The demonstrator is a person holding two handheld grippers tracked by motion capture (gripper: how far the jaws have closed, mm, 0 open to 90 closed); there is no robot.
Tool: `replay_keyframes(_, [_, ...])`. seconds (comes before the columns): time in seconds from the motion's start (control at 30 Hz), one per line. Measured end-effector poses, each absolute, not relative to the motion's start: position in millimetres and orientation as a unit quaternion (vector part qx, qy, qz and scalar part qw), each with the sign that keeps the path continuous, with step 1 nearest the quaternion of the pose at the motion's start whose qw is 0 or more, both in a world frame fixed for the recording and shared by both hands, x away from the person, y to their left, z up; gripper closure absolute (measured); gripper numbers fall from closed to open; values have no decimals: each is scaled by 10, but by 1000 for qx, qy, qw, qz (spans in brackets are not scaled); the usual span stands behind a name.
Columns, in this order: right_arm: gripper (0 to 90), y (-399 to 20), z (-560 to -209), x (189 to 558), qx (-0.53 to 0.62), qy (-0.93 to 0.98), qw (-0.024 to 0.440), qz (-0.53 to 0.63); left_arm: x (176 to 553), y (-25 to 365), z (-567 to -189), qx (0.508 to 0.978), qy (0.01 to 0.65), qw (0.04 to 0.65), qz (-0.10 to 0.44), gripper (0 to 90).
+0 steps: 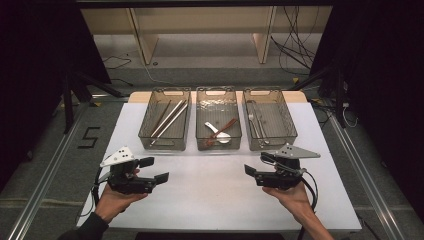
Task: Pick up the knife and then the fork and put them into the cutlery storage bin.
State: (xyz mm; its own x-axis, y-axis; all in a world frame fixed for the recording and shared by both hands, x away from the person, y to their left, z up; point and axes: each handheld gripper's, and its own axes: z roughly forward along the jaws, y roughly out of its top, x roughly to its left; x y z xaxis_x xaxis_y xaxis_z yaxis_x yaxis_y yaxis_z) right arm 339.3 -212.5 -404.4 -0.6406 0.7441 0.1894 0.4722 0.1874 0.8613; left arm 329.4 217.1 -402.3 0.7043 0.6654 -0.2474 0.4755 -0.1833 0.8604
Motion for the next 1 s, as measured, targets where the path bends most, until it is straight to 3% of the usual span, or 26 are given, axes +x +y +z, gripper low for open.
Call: replay_keyframes(1.0, [213, -2208, -4089, 3201, 404, 754, 153, 494, 3285, 2159, -4032, 761, 373, 524, 85, 160])
